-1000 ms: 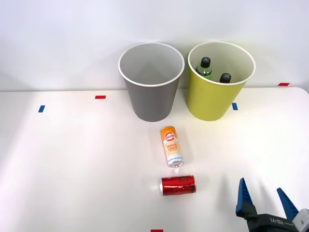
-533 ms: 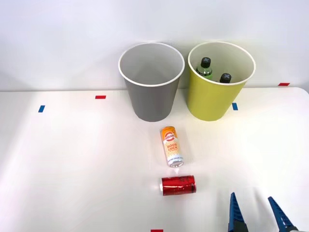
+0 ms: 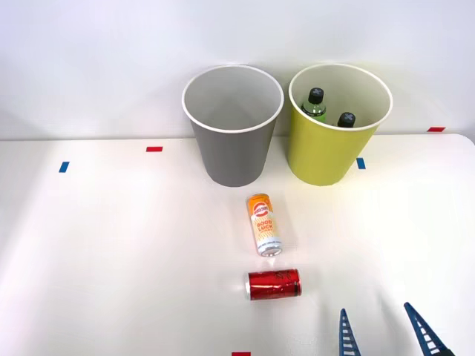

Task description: Put cans in the gray bin, plastic bottles in the light green bin

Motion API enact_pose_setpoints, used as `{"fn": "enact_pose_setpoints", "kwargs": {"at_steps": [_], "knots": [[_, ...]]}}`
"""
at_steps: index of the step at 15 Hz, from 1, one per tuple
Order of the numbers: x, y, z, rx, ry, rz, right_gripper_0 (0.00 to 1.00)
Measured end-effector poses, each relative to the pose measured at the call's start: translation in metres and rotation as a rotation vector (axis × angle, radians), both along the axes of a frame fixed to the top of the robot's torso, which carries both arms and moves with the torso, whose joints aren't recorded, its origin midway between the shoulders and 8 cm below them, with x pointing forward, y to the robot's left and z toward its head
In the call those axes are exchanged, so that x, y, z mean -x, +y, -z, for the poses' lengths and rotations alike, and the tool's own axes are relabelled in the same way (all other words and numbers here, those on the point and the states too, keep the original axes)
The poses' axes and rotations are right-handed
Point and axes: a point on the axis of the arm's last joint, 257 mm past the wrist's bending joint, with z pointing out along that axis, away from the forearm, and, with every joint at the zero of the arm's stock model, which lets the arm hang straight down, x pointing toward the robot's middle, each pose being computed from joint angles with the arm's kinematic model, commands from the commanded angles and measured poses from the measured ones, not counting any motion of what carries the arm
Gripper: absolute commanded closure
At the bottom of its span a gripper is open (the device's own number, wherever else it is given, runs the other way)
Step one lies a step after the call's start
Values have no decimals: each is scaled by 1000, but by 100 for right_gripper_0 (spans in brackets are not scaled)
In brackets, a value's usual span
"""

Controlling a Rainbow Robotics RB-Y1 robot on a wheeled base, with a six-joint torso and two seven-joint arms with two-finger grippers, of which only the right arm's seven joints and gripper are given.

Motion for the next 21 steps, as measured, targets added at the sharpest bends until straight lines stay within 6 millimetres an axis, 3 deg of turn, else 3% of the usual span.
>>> {"fn": "enact_pose_setpoints", "kwargs": {"at_steps": [9,21], "knots": [[17,-1,-10,-69,-34,27,0],[18,-5,-6,-49,-18,31,0]]}}
